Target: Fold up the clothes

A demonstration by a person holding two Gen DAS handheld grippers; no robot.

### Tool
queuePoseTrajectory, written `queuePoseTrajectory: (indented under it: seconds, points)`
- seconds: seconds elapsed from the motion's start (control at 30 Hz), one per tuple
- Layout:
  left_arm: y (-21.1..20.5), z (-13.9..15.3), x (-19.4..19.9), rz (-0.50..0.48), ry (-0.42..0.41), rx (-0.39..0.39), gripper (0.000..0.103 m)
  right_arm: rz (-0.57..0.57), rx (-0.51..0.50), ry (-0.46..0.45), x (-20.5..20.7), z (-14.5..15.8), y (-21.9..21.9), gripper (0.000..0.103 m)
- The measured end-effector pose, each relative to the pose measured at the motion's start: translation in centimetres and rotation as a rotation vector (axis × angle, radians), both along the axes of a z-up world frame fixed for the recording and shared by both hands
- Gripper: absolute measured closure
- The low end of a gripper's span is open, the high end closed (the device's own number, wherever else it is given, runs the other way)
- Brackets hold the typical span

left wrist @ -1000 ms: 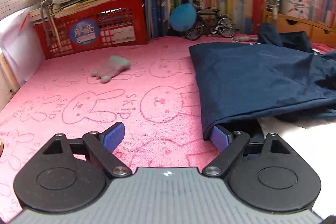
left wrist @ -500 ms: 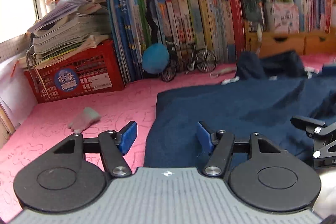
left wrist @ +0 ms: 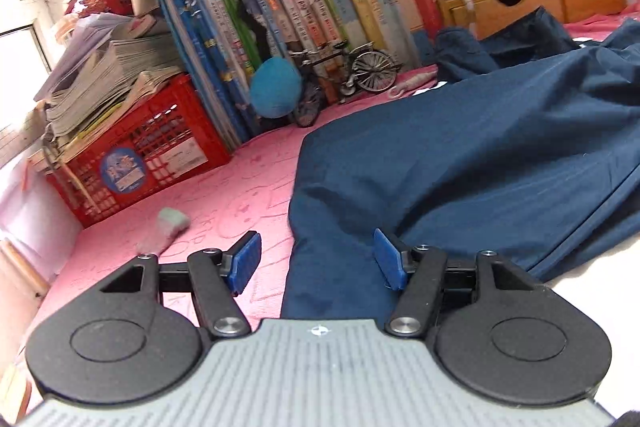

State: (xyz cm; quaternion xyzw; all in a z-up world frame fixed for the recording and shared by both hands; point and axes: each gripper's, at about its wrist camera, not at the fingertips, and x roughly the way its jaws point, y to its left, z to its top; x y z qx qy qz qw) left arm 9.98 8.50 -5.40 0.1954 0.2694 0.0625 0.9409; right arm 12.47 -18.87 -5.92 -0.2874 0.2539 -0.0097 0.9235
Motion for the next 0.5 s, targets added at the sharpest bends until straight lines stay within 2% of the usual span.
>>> queuePoseTrajectory:
  seconds: [0.03, 0.07, 0.17, 0.2, 0.33, 0.5]
  points:
    - [0.2, 0.2, 0.0, 0.004, 0.005, -0.012, 0.041, 0.002, 0.019, 0.012, -0.2, 0.4, -0.1, 0.001]
    - [0.5, 0.6, -0.1, 0.007, 0.01, -0.044, 0.049, 0.01, 0.047, 0.009, -0.5, 1.0, 0.0, 0.002]
    - [2.0, 3.5, -0.8, -0.009, -0.059, -0.254, 0.051, 0.076, 0.172, -0.025, -1.0, 2.7, 0.8, 0.002]
    - [1.8, 4.3, -0.3, -0.014, -0.084, -0.285, 0.051, 0.085, 0.208, -0.013, -0.4, 2.8, 1.7, 0.002]
    - [-0.3, 5.6, 3.4, -0.011, -0.118, -0.263, 0.05, 0.124, 0.354, 0.037, 1.8, 2.9, 5.4, 0.003]
    - [-0.9, 1.8, 9.0, 0.108, 0.007, -0.175, 0.053, 0.173, 0.536, 0.099, 4.7, 3.1, 10.1, 0.004]
